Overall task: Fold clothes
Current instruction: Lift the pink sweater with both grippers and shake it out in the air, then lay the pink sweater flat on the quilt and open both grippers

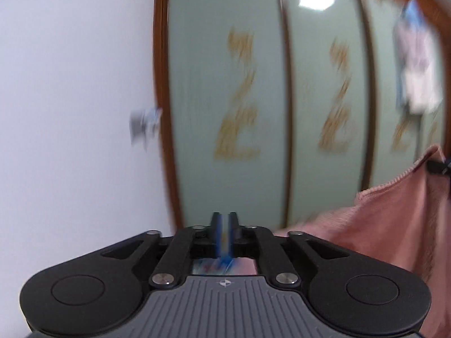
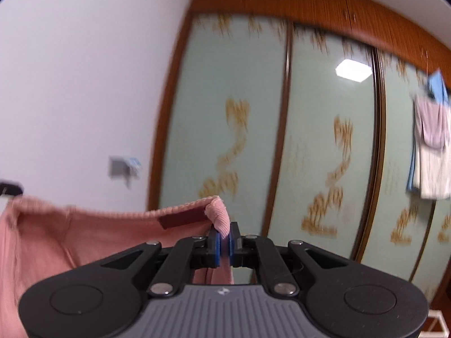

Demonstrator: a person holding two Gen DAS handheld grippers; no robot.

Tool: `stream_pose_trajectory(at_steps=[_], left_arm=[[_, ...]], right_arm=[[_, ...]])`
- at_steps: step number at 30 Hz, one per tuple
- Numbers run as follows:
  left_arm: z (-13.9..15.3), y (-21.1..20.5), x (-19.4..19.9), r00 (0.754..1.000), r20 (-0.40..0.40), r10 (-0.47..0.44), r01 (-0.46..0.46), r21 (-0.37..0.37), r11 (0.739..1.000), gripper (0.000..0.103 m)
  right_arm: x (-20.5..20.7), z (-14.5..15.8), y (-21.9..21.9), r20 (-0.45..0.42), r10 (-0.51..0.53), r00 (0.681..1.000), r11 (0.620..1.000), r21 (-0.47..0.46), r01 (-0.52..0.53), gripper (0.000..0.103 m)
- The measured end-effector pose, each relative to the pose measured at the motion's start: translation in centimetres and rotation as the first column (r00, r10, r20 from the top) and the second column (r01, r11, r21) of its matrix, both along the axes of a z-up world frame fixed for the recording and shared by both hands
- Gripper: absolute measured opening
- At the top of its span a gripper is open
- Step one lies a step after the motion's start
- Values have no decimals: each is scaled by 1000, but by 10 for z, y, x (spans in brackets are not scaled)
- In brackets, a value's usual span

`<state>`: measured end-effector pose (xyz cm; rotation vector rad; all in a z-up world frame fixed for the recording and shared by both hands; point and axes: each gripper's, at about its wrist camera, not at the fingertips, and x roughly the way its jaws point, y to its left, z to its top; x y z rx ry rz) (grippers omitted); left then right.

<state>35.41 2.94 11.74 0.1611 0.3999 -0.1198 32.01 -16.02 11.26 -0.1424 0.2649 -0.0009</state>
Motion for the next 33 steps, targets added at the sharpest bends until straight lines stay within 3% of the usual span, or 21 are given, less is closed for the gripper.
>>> stream_pose_trajectory(at_steps=[2,4,6,7,8,10,12,14,16,18,22,24,25,26,27,29,33], left_arm=[[-45,6,20,997,-79,-4,9,56,998,44],[-79,16,18,987,-153,-49,58,53,997,44],[-100,23,12,980,-188,-66,77,52,996,49],[-115,23,9,975,-209,-77,91,58,994,55],[-136,26,3,968,-236,-87,104,61,993,60],[-172,35,-4,949,-301,-99,117,41,992,60],[-205,38,-1,921,-379,-96,108,11,994,60],[-242,40,2,884,-460,-87,87,-21,996,60],[-280,40,-1,845,-529,-80,79,-25,997,60],[-304,36,0,830,-556,-50,66,9,998,60],[-331,37,-3,800,-599,-24,57,36,998,60],[-343,37,-6,787,-617,-11,57,55,997,62],[-347,36,-10,793,-610,-11,67,70,995,64],[-350,33,-11,797,-604,-13,77,79,994,65],[-351,32,-13,800,-599,-19,88,85,992,65],[-351,31,-16,803,-595,-34,106,86,991,64],[-345,35,-24,803,-593,-65,138,79,987,63]], right_arm=[[27,-27,0,-64,-36,997,999,-19,35,30],[38,-52,-7,-94,-48,994,999,-9,48,31],[33,-76,-19,-151,-11,988,999,35,17,50],[27,-90,-26,-187,14,982,999,53,-4,52],[8,-117,-32,-257,61,965,998,47,-50,53],[-16,-153,-34,-358,61,932,998,-1,-66,55],[-41,-188,-31,-444,59,894,997,-23,-77,55],[-69,-234,-34,-546,33,837,996,-48,-71,55],[-82,-267,-33,-608,24,794,998,-27,-51,55],[-92,-292,-30,-650,38,759,999,30,-25,55],[-80,-328,-23,-685,36,728,995,94,39,55],[-67,-340,-10,-699,22,715,998,63,31,54],[-56,-342,-7,-704,18,710,999,47,22,43],[-52,-347,-5,-707,26,707,999,43,7,22],[-50,-349,-5,-712,37,701,999,47,-5,9],[-47,-345,-2,-712,35,701,999,35,-14,8],[-59,-285,-19,-592,-57,804,998,-65,23,7]])
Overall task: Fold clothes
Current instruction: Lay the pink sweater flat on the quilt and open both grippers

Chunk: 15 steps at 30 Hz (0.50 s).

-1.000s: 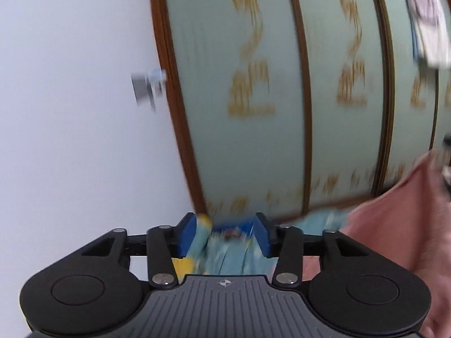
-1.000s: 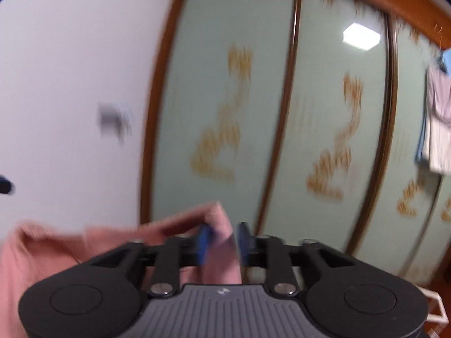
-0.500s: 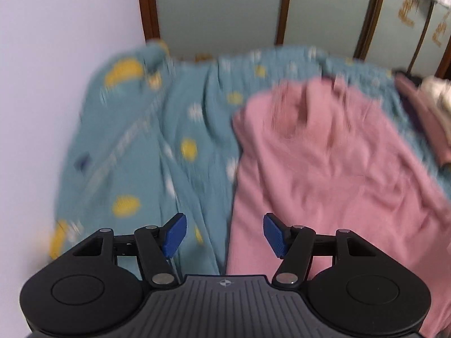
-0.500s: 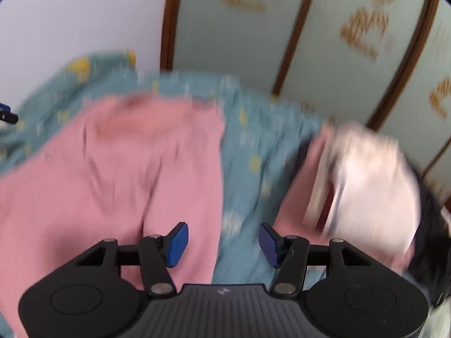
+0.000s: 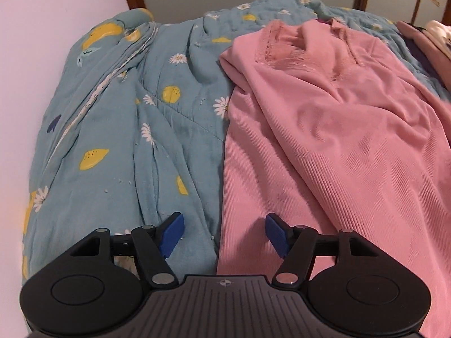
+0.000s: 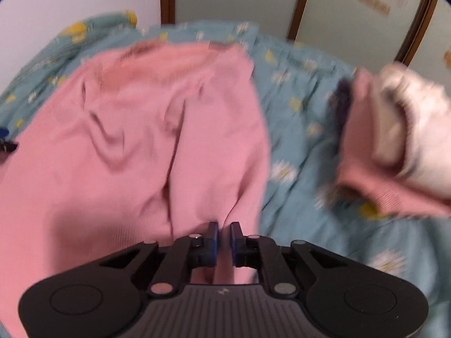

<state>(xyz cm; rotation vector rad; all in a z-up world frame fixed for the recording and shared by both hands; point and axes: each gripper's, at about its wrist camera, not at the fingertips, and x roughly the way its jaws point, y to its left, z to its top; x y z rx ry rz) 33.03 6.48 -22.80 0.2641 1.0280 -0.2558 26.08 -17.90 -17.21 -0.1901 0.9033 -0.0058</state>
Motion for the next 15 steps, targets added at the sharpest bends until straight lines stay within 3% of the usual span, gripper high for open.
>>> stream_pose_trajectory(at_steps=[3,4,6,9,11,13,15], left_arm=[[3,6,-4,1000,-8,11,-11,-15,1000,63],[4,3,-2,1000,-9,14,-14,-17,1000,63],[5,1,-3,1000,-9,18,-18,-17,1000,63],[6,-2,-3,999,-13,29,-29,-15,999,63],[6,-3,-4,999,-13,40,-40,-23,999,64],[6,-2,-5,999,-13,45,-45,-30,999,66],[0,-2,-5,999,-20,50,-51,-40,998,70]], right_arm=[[-1,51,-24,146,-56,988,994,-81,69,6],[2,79,-36,230,-75,970,983,-148,112,6],[11,110,-50,316,-108,942,960,-213,182,6],[49,148,-88,352,-222,909,911,-258,322,9],[73,150,-106,320,-296,900,860,-320,397,16],[76,149,-106,313,-292,904,848,-352,396,37],[66,149,-98,336,-270,902,880,-294,373,39]])
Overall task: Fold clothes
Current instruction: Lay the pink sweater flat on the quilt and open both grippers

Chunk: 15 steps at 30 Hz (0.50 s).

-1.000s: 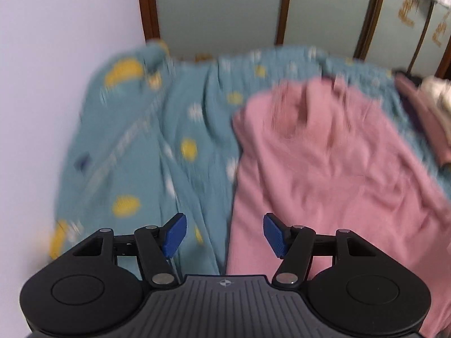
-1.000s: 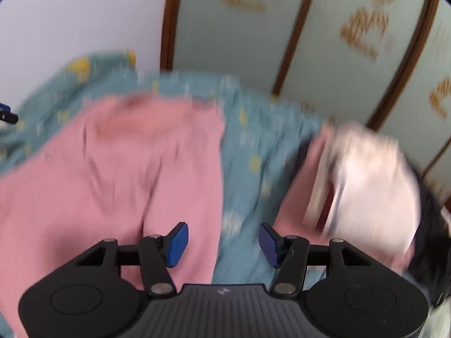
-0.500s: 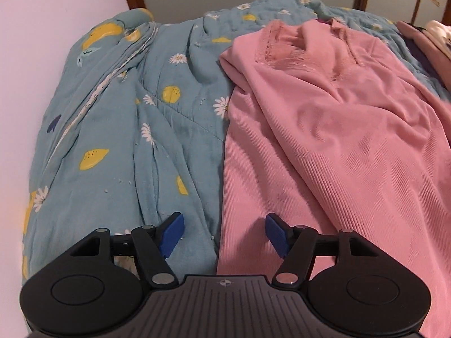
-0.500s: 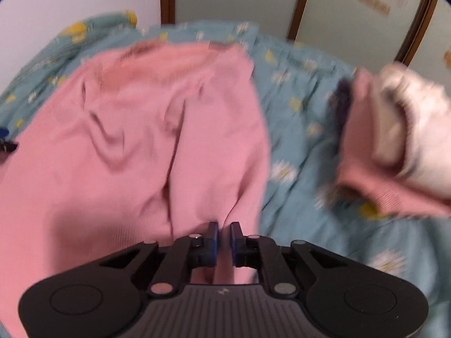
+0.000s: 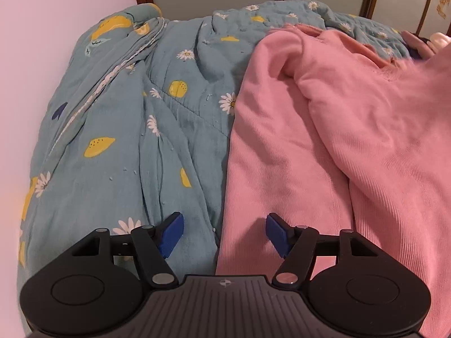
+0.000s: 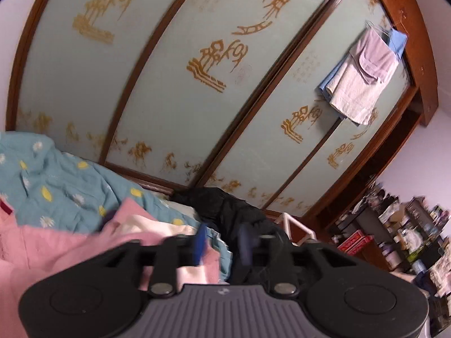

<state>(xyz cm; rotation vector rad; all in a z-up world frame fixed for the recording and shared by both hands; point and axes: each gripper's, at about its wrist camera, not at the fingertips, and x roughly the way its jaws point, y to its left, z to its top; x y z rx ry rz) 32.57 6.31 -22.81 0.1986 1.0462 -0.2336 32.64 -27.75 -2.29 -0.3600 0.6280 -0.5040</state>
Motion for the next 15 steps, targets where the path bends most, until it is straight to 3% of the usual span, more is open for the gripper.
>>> stream_pose_trajectory(at_steps=[3,4,5,9,15], left_arm=[[-6,-2,3,1000,-12,-4,4,-5,1000,68],[-6,-3,4,1000,-12,-8,8,-19,1000,28],[-5,-3,5,1000,-12,-12,11,-33,999,4],[14,2,8,1000,-18,4,-5,-44,999,4],[84,30,3,997,60,41,-38,-64,997,4]], right_arm=[[-25,-10,21,-5,103,995,986,133,-101,39],[-36,-18,32,-23,157,987,972,182,-150,39],[-42,-20,35,-30,174,984,967,196,-165,39],[-94,-44,71,-81,343,936,904,298,-305,39],[-118,-52,91,-92,401,911,866,361,-345,39]])
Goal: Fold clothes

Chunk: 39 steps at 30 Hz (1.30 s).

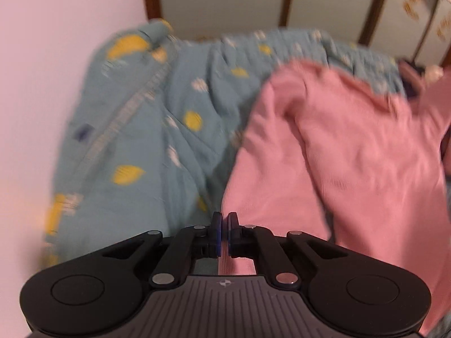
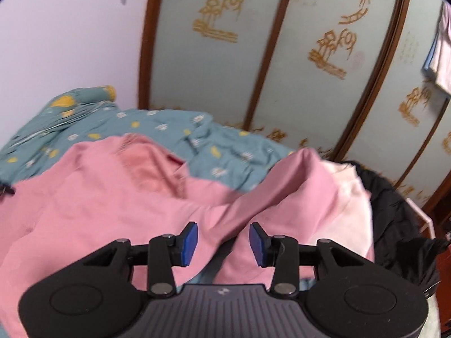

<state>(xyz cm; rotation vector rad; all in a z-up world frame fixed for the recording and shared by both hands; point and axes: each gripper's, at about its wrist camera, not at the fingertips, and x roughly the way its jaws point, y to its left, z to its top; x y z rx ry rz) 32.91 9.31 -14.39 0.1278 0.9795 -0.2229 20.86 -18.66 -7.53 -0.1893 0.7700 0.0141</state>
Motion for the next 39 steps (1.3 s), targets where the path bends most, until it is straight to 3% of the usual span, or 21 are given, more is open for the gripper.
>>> stream_pose_trajectory(at_steps=[3,5,7,8,11,13,16,19,22,24,26,30,31,34,36,37,39], left_arm=[[53,17,2,991,125,44,-50,48,998,4],[78,27,13,979,194,66,-96,149,984,6],[81,33,25,975,197,101,-150,251,956,10],[79,36,27,973,192,124,-175,277,945,17],[78,39,1,986,140,90,-110,146,983,39],[71,29,-30,993,117,-5,-7,96,995,41],[62,20,-58,988,118,-98,86,107,991,43],[39,2,-99,963,81,-257,251,79,965,43],[18,-8,-118,942,17,-334,334,17,943,44],[2,-16,-128,934,-25,-358,357,-34,934,44],[-7,-23,-133,925,-37,-379,378,-26,926,44],[-20,-34,-138,906,-62,-418,419,3,908,49],[-22,-34,-138,904,-69,-422,423,5,906,49],[-29,-37,-141,897,-97,-432,433,-4,901,50],[-34,-43,-145,886,-108,-451,454,8,891,51],[-36,-46,-147,881,-113,-460,465,15,885,51],[-38,-51,-150,868,-121,-481,486,21,874,51]], right_arm=[[-13,-1,7,5,17,1000,1000,4,-17,39],[-17,1,6,15,16,1000,999,38,-17,39],[-18,-1,3,1,17,1000,995,99,-17,42],[-19,-3,4,-15,22,1000,993,120,-20,43],[-25,-11,7,-88,86,992,982,175,-70,49],[-36,-23,14,-186,221,957,965,185,-187,48],[-67,-45,36,-247,423,872,904,55,-423,47],[-110,-74,56,-292,580,760,762,-133,-633,46],[-131,-94,64,-330,622,710,710,-146,-689,45],[-140,-106,72,-336,618,711,695,-190,-694,44],[-146,-118,81,-359,625,694,671,-207,-712,37],[-160,-145,98,-416,633,653,598,-273,-754,37],[-162,-148,100,-420,629,654,593,-285,-753,37],[-153,-161,103,-410,595,691,630,-295,-718,36],[-143,-160,99,-376,580,723,683,-259,-683,24],[-137,-157,95,-367,569,736,715,-223,-663,24],[-134,-148,88,-362,572,736,736,-170,-655,25]])
